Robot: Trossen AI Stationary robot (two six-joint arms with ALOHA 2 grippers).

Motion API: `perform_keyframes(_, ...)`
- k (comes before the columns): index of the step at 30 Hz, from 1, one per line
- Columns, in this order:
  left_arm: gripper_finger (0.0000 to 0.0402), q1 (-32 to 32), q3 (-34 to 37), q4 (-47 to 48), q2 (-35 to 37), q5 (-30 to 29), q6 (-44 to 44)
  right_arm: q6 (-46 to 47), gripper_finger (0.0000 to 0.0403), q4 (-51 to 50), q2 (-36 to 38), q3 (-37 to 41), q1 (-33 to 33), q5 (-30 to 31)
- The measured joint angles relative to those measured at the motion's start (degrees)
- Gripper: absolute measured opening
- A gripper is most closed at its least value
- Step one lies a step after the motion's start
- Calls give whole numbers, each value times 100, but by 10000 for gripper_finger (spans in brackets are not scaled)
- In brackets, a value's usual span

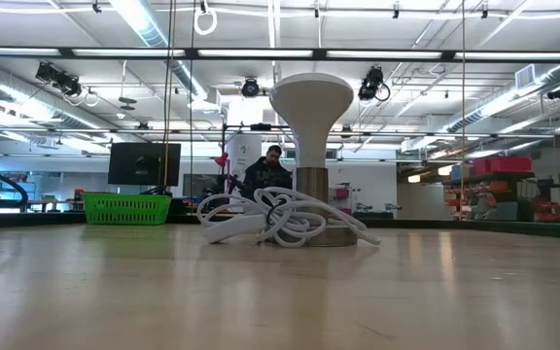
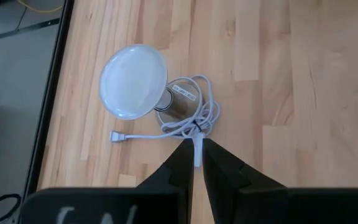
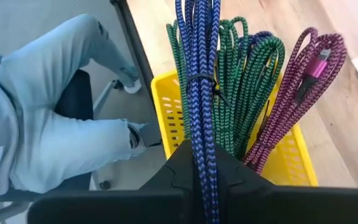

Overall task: Pick & Place USB Port
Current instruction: Put the violet black charger cable into the yellow basket

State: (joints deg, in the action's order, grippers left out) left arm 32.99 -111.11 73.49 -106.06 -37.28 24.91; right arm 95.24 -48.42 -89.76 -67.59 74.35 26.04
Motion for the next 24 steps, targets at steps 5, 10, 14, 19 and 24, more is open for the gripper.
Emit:
perform_keyframes(5,39,0,0,0,0,0,2,122,16,125,-249,0,28,13)
perform_keyframes(10,39,0,0,-4,0,0,2,363,16,120,-490,0,57,0)
perform_keyframes(14,39,0,0,-5,0,0,3,480,16,126,-567,0,57,-10)
perform_keyframes(19,39,0,1,-34,-2,0,4,503,18,137,-568,0,57,-12)
perform_keyframes(24,39,2,2,-48,-2,0,4,503,56,118,-568,0,55,-206)
